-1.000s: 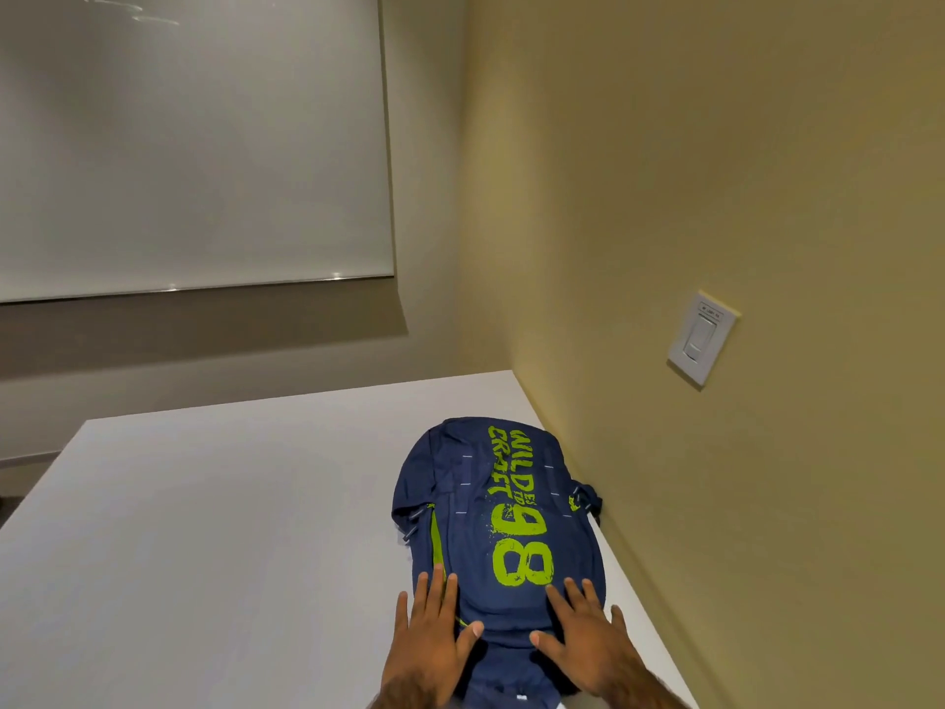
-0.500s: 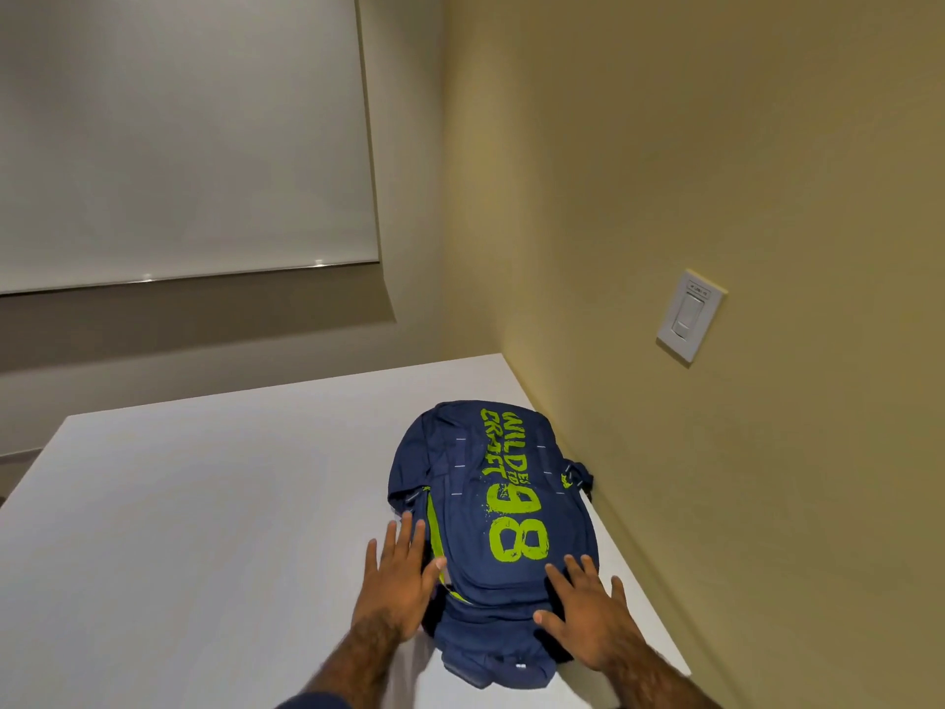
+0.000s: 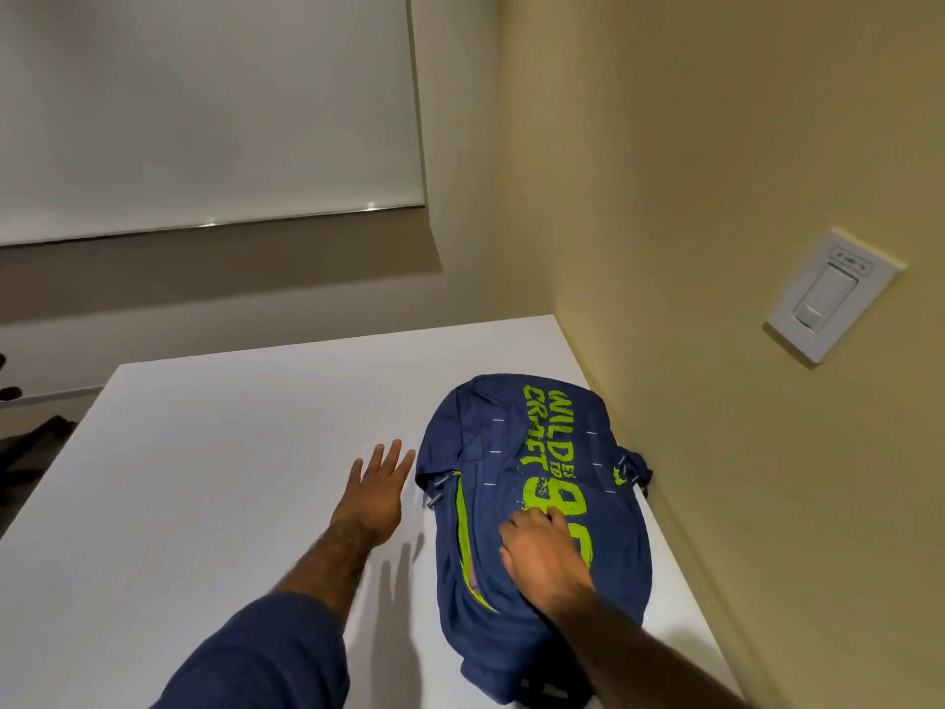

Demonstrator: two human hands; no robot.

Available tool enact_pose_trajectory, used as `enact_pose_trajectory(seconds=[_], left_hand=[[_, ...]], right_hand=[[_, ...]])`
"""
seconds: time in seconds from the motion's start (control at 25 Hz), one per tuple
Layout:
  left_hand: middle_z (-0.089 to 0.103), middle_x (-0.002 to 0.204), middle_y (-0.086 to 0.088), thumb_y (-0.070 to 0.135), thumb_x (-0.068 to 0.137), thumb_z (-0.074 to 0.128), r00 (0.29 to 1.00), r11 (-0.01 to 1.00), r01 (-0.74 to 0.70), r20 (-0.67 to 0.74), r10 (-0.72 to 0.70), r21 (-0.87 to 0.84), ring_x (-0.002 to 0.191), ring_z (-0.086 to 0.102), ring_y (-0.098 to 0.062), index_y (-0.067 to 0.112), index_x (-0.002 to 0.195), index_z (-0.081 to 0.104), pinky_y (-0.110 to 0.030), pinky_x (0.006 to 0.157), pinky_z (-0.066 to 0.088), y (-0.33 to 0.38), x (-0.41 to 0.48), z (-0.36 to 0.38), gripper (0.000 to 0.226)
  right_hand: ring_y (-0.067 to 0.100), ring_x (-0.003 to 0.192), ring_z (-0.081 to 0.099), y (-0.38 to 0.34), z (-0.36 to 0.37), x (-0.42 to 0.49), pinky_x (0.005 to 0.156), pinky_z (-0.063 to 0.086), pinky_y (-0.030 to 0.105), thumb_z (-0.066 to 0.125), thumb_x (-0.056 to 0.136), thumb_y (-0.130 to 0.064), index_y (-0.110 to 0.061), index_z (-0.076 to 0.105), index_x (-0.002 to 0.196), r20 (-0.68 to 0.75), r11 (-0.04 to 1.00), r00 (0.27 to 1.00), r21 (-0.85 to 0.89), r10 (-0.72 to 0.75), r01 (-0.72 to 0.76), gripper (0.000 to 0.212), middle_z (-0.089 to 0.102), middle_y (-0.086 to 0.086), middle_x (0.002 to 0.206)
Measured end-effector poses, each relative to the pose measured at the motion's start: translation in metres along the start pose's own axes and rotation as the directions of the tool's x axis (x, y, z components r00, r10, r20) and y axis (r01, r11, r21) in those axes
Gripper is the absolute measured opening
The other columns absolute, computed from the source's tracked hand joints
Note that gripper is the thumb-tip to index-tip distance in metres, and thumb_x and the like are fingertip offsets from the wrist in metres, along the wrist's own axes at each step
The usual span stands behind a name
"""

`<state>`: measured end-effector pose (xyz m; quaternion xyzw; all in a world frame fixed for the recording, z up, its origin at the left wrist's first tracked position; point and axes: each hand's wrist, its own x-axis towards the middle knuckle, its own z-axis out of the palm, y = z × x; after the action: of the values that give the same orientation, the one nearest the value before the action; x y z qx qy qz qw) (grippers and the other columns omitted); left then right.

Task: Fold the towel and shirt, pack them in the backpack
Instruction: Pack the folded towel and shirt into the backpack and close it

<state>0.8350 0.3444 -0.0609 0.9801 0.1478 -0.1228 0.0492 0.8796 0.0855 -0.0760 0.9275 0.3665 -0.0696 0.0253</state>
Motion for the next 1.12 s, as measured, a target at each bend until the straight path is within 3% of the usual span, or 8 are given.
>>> enact_pose_trajectory(seconds=[0.08, 0.2, 0.28, 0.4, 0.64, 0.84, 1.12], left_hand=[[-0.017, 0.17, -0.006, -0.01, 0.096, 0.034, 0.998, 0.998, -0.055, 0.002, 0.055, 0.03, 0.157, -0.014, -0.027, 0.023, 0.163, -0.008, -0.045, 0.125, -0.003, 0.002, 0.027, 0.0, 0.086], [-0.017, 0.17, -0.005, -0.009, 0.095, 0.035, 0.988, 0.986, -0.152, 0.046, 0.149, 0.064, 0.157, -0.012, -0.027, 0.026, 0.163, -0.008, -0.045, 0.126, -0.001, 0.001, 0.064, 0.001, 0.087], [-0.017, 0.17, -0.002, 0.004, 0.102, 0.038, 0.968, 0.971, -0.23, 0.12, 0.22, 0.07, 0.157, -0.011, -0.026, 0.027, 0.163, -0.005, -0.046, 0.127, -0.001, 0.0, 0.093, 0.005, 0.078], [-0.016, 0.17, 0.002, 0.029, 0.106, 0.047, 0.938, 0.944, -0.314, 0.187, 0.292, 0.098, 0.157, -0.011, -0.026, 0.029, 0.163, -0.004, -0.048, 0.127, 0.0, -0.003, 0.127, 0.017, 0.076], [-0.017, 0.17, 0.004, 0.03, 0.106, 0.05, 0.899, 0.91, -0.388, 0.277, 0.339, 0.147, 0.157, -0.015, -0.026, 0.029, 0.163, -0.008, -0.051, 0.126, -0.004, -0.016, 0.156, 0.036, 0.082], [-0.019, 0.169, 0.005, 0.046, 0.104, 0.051, 0.875, 0.891, -0.428, 0.318, 0.366, 0.151, 0.156, -0.018, -0.027, 0.029, 0.162, -0.011, -0.055, 0.122, -0.01, -0.022, 0.168, 0.046, 0.086], [-0.018, 0.17, 0.003, 0.031, 0.102, 0.061, 0.879, 0.877, -0.436, 0.304, 0.367, 0.203, 0.155, -0.021, -0.029, 0.03, 0.161, -0.012, -0.057, 0.119, -0.014, -0.022, 0.179, 0.06, 0.094]], right_hand=[[0.026, 0.105, 0.058, -0.005, 0.004, 0.028, 0.105, 0.037, 0.05, 0.058, 0.097, -0.03, -0.021, 0.065, 0.109, -0.084, 0.997, 0.995, -0.061, -0.057, 0.052, 0.017, 0.064, 0.005, 0.108], [0.027, 0.077, 0.054, -0.018, 0.011, 0.073, 0.082, 0.045, 0.045, 0.078, 0.074, -0.021, -0.02, 0.064, 0.08, -0.105, 0.99, 0.99, -0.108, -0.098, 0.087, 0.016, 0.059, 0.004, 0.079], [0.027, 0.074, 0.055, -0.025, 0.018, 0.102, 0.075, 0.046, 0.043, 0.08, 0.07, -0.02, -0.022, 0.063, 0.075, -0.126, 0.99, 0.988, -0.116, -0.089, 0.074, 0.018, 0.058, 0.004, 0.076], [0.027, 0.087, 0.057, -0.032, 0.016, 0.135, 0.082, 0.046, 0.047, 0.08, 0.077, -0.032, -0.026, 0.07, 0.085, -0.098, 0.989, 0.991, -0.122, -0.09, 0.078, 0.015, 0.062, 0.004, 0.088], [0.028, 0.109, 0.048, -0.045, 0.025, 0.171, 0.098, 0.035, 0.048, 0.059, 0.096, -0.029, -0.026, 0.069, 0.113, -0.039, 0.977, 0.992, -0.181, -0.121, 0.112, 0.02, 0.056, 0.007, 0.117], [0.031, 0.125, 0.045, -0.05, 0.03, 0.186, 0.109, 0.03, 0.051, 0.062, 0.095, -0.032, -0.02, 0.07, 0.117, -0.023, 0.975, 0.991, -0.18, -0.135, 0.129, 0.027, 0.055, 0.01, 0.128], [0.033, 0.126, 0.044, -0.054, 0.037, 0.181, 0.115, 0.021, 0.056, 0.062, 0.096, -0.035, -0.017, 0.068, 0.12, 0.049, 0.971, 0.994, -0.214, -0.094, 0.103, 0.031, 0.053, 0.013, 0.13]])
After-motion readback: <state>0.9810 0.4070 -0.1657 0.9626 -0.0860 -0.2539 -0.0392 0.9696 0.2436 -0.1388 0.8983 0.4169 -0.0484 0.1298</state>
